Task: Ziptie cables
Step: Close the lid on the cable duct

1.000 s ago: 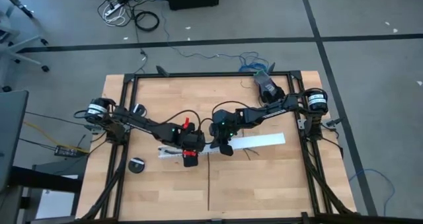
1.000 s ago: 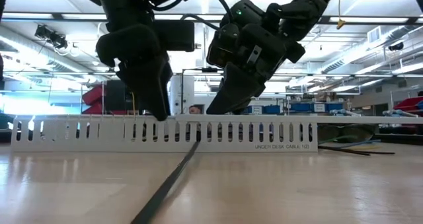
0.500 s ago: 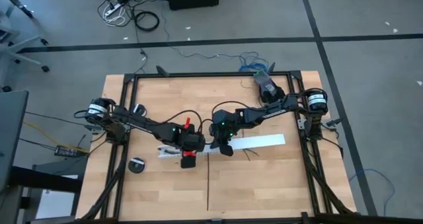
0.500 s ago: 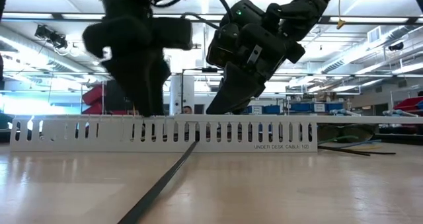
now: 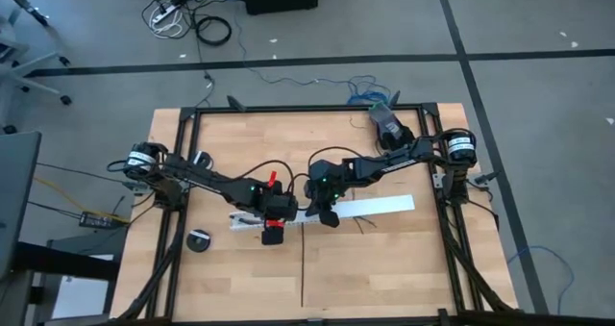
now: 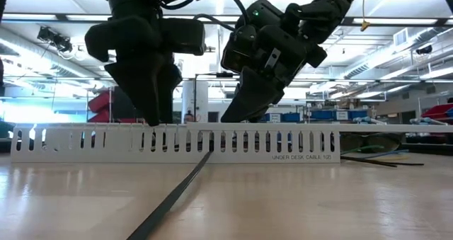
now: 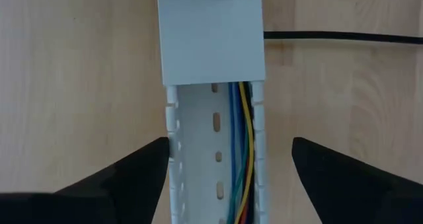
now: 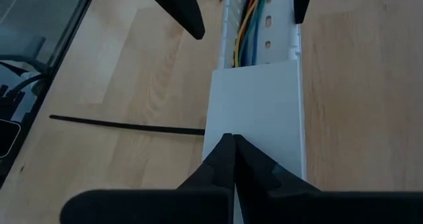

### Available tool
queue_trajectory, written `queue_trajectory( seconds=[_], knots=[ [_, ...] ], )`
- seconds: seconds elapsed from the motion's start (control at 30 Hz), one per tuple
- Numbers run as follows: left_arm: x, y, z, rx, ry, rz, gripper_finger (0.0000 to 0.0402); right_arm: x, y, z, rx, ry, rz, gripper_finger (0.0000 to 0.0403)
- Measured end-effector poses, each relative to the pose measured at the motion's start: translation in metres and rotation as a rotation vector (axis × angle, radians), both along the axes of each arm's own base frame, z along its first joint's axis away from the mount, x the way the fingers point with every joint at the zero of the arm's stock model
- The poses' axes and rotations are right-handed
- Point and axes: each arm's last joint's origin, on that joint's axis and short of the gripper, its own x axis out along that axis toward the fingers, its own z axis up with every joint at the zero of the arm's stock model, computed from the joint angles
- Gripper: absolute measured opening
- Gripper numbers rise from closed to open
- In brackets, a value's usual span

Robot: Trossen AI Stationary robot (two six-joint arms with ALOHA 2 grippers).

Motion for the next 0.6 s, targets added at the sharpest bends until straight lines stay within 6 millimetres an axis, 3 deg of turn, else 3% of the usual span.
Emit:
queue_trajectory(
  seconds=[0.6],
  knots=[
    [-0.01,0.004,-0.015,0.04,0.04,0.036,0.0312,0.0,0.0,0.0,0.008,-0.001,0.005,0.0]
  ],
)
